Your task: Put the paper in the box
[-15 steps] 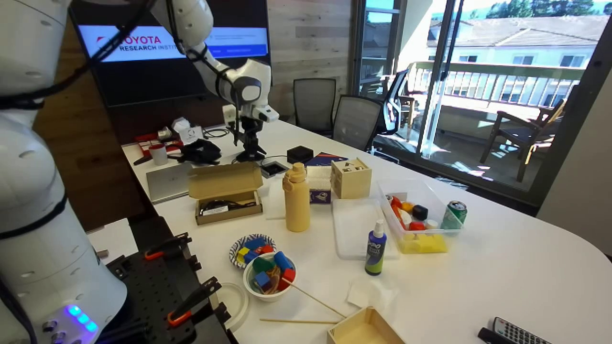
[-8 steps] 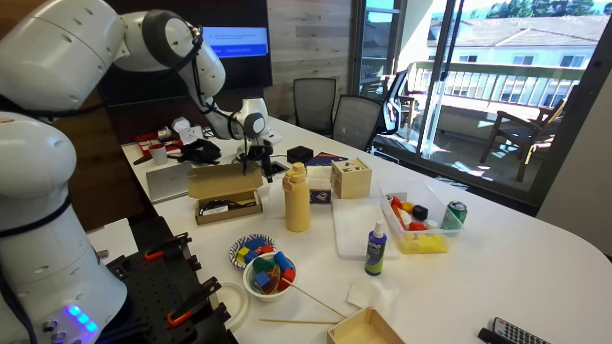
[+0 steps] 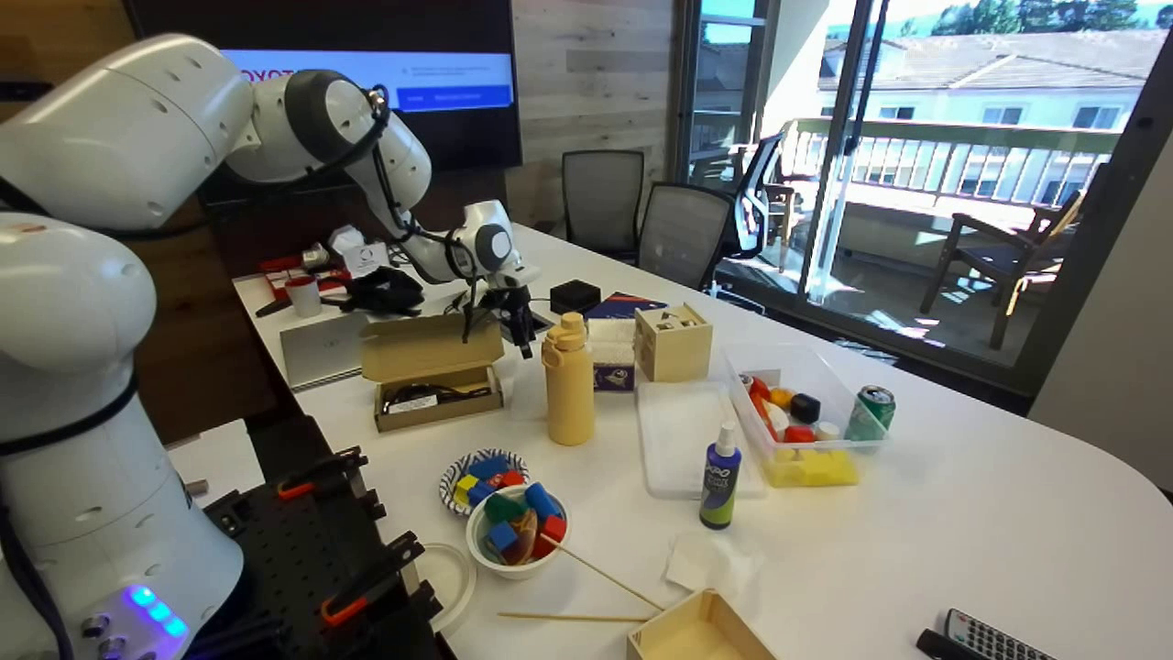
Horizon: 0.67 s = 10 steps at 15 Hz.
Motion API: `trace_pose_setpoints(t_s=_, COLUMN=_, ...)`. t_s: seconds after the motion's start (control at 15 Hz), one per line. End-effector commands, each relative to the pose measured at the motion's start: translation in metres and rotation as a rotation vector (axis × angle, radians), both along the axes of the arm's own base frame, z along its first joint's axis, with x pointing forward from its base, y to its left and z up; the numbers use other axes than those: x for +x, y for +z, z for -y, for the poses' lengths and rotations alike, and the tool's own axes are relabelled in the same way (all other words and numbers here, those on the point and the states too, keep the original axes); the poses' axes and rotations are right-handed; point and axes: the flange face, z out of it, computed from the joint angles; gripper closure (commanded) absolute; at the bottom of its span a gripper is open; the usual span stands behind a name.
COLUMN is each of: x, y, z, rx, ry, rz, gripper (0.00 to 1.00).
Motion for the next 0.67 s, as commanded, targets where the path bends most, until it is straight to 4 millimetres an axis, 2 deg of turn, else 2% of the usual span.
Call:
trace_pose_setpoints(t_s=0.0, x=0.005, y=-0.020, z=0.011, rx=-0.029, ry=-0.082, rz=-0.028, gripper=0.00)
trace_pose_setpoints(t_s=0.4, x=0.006, y=-0.063, z=0.036, rx=-0.035, ry=-0.130, rz=-0.056, gripper=0.00)
trace_pose_setpoints(t_s=0.6, x=0.005, y=-0.098, z=0.040, rx=0.023, ry=-0.116, rz=-0.085, gripper=0.00)
